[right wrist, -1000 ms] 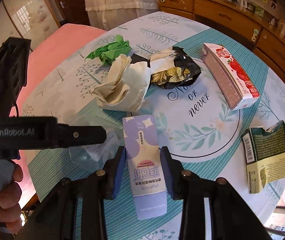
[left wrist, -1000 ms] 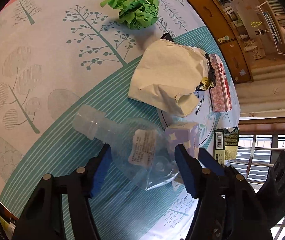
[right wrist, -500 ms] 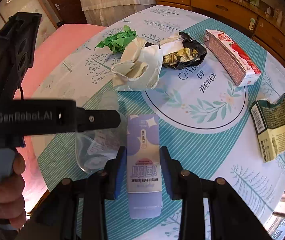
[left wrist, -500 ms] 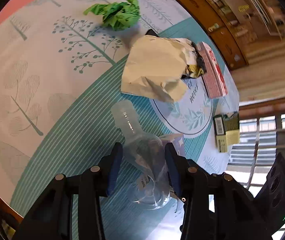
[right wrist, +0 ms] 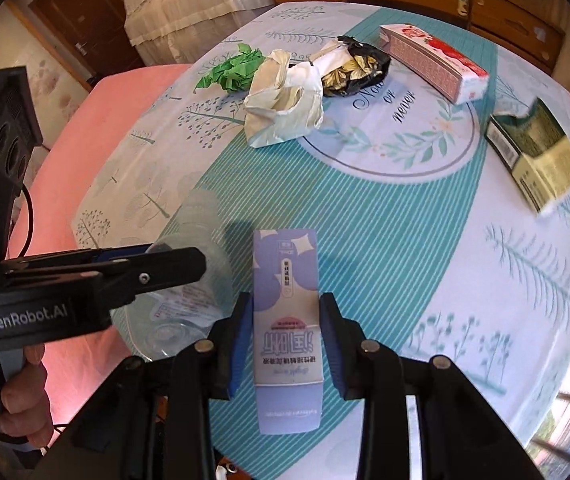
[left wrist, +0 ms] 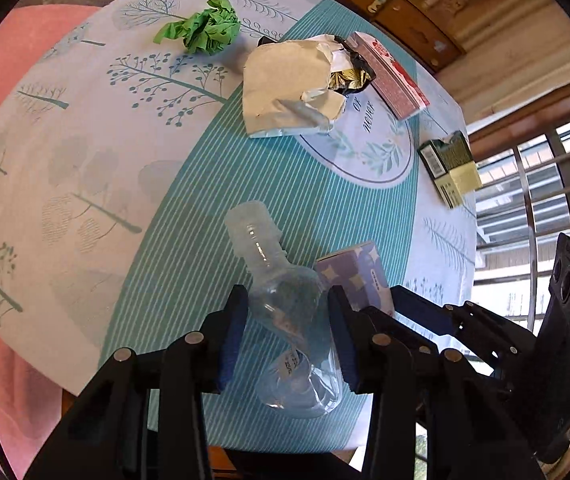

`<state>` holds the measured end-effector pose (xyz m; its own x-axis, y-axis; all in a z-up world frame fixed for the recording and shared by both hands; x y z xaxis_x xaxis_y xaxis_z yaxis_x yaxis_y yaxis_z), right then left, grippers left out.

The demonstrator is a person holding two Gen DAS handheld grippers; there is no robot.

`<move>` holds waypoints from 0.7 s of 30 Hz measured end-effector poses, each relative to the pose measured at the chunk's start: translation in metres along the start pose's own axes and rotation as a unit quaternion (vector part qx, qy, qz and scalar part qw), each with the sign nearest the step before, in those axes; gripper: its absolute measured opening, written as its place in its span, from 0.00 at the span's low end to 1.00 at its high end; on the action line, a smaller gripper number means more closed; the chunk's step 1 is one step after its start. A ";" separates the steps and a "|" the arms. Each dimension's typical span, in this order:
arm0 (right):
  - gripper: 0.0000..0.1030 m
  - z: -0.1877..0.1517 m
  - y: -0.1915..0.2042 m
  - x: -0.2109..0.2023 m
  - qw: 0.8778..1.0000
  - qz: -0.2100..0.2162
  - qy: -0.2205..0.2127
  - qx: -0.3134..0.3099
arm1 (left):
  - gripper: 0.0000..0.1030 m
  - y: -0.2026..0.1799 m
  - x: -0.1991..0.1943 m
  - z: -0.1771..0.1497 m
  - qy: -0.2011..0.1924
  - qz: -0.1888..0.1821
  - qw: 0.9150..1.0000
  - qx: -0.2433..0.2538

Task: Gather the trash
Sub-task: 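Carry the bottle and milk carton over the bin and open both tools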

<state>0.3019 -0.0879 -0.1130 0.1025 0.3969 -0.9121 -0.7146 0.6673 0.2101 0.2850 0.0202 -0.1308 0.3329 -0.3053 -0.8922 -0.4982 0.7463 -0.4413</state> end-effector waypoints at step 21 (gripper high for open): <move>0.33 -0.141 0.152 -0.054 0.973 -0.078 -0.073 0.202 | 0.38 0.070 -0.112 -0.132 0.048 -0.041 0.971 0.232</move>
<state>0.0905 -0.0963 -0.0817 0.3068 0.3366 -0.8903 -0.3543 0.9085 0.2214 0.1071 0.0281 -0.0744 0.2686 -0.4115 -0.8709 -0.0513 0.8968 -0.4395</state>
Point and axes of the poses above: each gripper's, at about its wrist camera, not at the fingertips, and x roughly the way its jaws point, y to its left, z to its top, the point moved 7 cm from there along x, roughly the way its jaws point, and after that the axes turned 12 degrees about -x, right-handed, at the moved point
